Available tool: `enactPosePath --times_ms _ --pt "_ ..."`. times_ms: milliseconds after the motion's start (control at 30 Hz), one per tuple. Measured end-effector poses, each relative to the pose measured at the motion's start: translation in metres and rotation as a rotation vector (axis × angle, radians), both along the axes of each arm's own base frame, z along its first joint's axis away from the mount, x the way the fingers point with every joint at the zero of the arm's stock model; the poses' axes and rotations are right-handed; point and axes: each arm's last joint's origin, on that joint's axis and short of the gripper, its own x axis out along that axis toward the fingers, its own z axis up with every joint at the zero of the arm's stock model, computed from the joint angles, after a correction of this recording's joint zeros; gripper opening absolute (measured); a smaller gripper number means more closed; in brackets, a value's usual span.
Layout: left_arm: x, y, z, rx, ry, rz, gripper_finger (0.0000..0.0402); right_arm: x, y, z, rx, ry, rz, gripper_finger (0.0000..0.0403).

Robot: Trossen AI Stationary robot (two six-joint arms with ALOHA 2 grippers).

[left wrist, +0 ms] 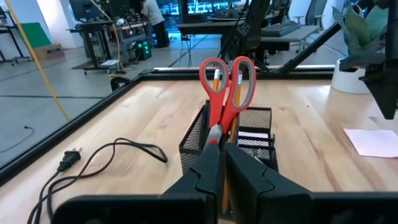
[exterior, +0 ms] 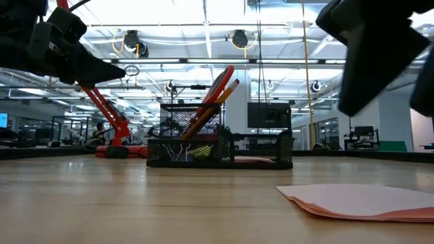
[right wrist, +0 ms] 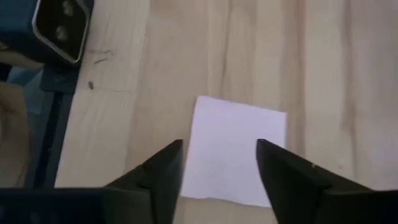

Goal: Pick and place office supplies into organizer
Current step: Put the pink sticky notes into the desk organizer

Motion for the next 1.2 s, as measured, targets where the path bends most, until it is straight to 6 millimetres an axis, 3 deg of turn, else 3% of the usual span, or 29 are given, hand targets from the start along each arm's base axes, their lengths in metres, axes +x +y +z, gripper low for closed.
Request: enactPosePath --times_ms 167,400,767,1200 --pt "0.000 0.000 0.000 0.001 0.001 0.003 0.0031 0.001 0.000 -0.007 -0.056 -0.015 -0.021 0.0243" --pt "0.000 0.000 0.000 0.000 0.002 0.003 0.0031 0.002 0.001 -0.037 -0.115 0.061 -0.019 0.0256" --pt "0.000 0.000 0.000 0.003 0.002 0.004 0.0031 0.001 0.000 -0.039 -0.126 0.071 -0.017 0.0256" --pt "0.000 0.000 -0.001 0.000 0.008 0.005 0.0031 -0.004 0.023 -0.024 -0.137 -0.026 -0.001 0.0256"
